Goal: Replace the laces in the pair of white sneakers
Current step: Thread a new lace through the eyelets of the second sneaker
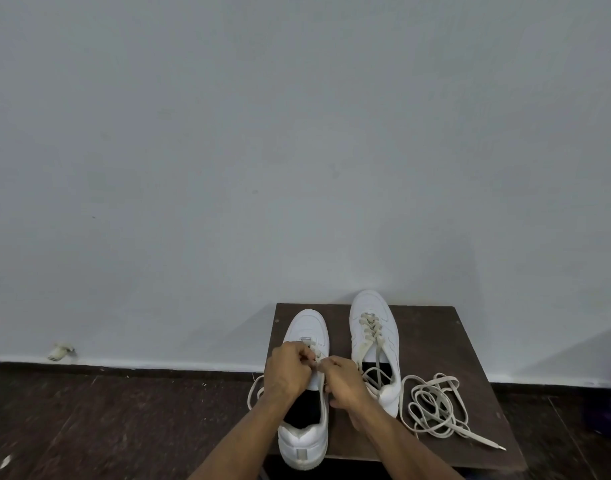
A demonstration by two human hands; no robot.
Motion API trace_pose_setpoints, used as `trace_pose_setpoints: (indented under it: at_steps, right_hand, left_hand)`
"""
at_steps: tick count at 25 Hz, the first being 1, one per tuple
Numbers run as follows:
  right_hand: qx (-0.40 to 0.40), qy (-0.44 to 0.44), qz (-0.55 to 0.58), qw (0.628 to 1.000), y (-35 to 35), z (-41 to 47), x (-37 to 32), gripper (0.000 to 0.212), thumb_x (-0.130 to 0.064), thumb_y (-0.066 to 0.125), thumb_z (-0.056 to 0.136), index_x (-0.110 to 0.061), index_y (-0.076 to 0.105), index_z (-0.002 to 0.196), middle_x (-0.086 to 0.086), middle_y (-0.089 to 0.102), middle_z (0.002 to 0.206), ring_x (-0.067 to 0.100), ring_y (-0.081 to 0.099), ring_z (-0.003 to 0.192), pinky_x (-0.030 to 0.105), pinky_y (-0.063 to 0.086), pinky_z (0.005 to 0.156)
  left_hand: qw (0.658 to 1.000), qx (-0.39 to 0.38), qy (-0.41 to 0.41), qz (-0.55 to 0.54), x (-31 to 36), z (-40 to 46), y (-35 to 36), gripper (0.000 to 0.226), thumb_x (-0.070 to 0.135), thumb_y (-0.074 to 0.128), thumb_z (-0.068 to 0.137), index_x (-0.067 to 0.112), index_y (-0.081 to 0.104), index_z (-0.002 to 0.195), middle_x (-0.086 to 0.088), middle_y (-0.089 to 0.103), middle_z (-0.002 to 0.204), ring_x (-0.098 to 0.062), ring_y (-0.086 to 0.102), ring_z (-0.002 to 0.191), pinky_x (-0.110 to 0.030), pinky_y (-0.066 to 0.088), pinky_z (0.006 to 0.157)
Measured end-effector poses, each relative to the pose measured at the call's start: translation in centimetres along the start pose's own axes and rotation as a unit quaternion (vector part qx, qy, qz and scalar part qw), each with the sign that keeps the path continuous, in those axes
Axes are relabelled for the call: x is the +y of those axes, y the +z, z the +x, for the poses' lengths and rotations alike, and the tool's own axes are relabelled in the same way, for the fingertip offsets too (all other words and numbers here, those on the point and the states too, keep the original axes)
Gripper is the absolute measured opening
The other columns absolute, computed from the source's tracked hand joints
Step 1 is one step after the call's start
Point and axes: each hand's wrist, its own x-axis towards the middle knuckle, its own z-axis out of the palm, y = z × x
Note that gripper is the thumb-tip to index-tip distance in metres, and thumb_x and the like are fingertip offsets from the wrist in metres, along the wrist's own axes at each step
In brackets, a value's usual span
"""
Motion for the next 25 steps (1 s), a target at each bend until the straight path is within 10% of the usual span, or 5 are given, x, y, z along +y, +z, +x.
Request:
trace_pose_setpoints:
  at_steps: [13, 25]
  right_hand:
    - [0.055, -0.043, -0.097, 0.993, 0.8, 2.0, 0.9, 0.025, -0.011, 0.051, 0.08, -0.025, 0.071, 0.08, -0.003, 0.072, 0.082, 0.015, 0.064, 0.074, 0.034, 0.053, 0.07]
    - [0.081, -0.073, -0.206, 0.972, 0.6, 2.0, -0.8, 0.018, -0.013, 0.041, 0.086, -0.023, 0.055, 0.081, -0.002, 0.063, 0.084, 0.021, 0.066, 0.075, 0.044, 0.059, 0.071]
  left_hand:
    - [0.992, -0.104, 0.007, -0.077, -1.1, 1.0, -0.9, 0.036, -0.01, 0.055, 0.082, 0.014, 0.068, 0.105, -0.007, 0.072, 0.077, -0.014, 0.068, 0.057, -0.034, 0.06, 0.071]
    - [0.979, 0.046, 0.099, 0.171, -1.4, -2.5, -0.6, 0.036, 0.024, 0.055, 0.089, 0.035, 0.053, 0.123, 0.016, 0.053, 0.123, -0.008, 0.047, 0.116, -0.024, 0.039, 0.096]
